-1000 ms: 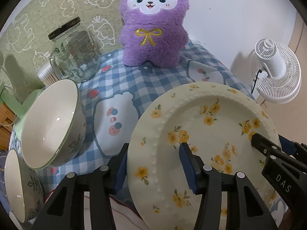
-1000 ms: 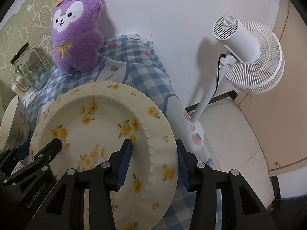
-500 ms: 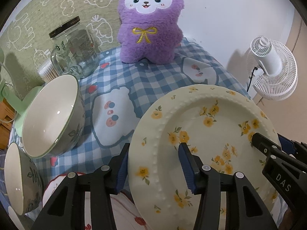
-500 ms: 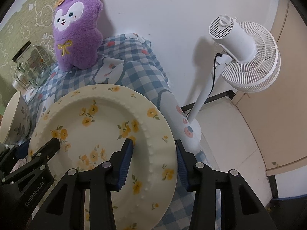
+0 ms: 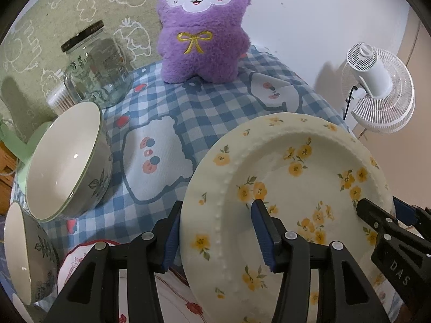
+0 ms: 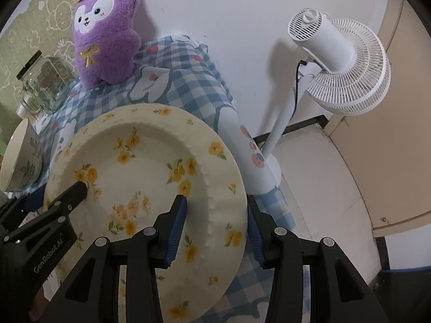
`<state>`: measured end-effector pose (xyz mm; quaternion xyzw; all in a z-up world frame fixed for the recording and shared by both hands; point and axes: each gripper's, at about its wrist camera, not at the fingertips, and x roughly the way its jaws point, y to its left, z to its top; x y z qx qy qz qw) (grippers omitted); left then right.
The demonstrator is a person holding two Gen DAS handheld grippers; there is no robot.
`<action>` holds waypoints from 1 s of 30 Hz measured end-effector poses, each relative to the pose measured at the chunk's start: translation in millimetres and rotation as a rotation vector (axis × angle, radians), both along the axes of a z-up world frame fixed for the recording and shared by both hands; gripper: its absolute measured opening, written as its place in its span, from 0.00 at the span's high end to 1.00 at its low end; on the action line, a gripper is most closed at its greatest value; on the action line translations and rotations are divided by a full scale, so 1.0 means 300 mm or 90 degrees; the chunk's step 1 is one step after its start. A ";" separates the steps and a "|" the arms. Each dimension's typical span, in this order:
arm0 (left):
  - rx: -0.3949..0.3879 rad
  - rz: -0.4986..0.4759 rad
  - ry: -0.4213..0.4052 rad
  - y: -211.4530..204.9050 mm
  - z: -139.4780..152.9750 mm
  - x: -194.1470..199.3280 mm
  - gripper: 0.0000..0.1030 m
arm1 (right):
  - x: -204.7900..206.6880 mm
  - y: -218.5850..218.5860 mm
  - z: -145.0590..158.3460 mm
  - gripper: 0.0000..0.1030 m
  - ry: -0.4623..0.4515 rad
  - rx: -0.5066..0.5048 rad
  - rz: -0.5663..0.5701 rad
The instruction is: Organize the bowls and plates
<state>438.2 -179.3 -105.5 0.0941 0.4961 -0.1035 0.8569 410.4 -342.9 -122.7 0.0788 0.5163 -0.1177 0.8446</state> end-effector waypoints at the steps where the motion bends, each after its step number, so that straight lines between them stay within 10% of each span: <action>1: 0.002 -0.003 0.000 -0.001 0.000 0.000 0.49 | -0.003 0.003 0.000 0.54 0.001 -0.003 -0.002; 6: 0.014 -0.017 0.001 -0.010 -0.003 -0.001 0.46 | 0.000 0.002 -0.021 0.43 0.007 0.033 -0.007; 30: 0.010 -0.022 -0.007 -0.016 0.065 -0.015 0.47 | 0.018 -0.012 0.058 0.53 -0.002 0.014 0.003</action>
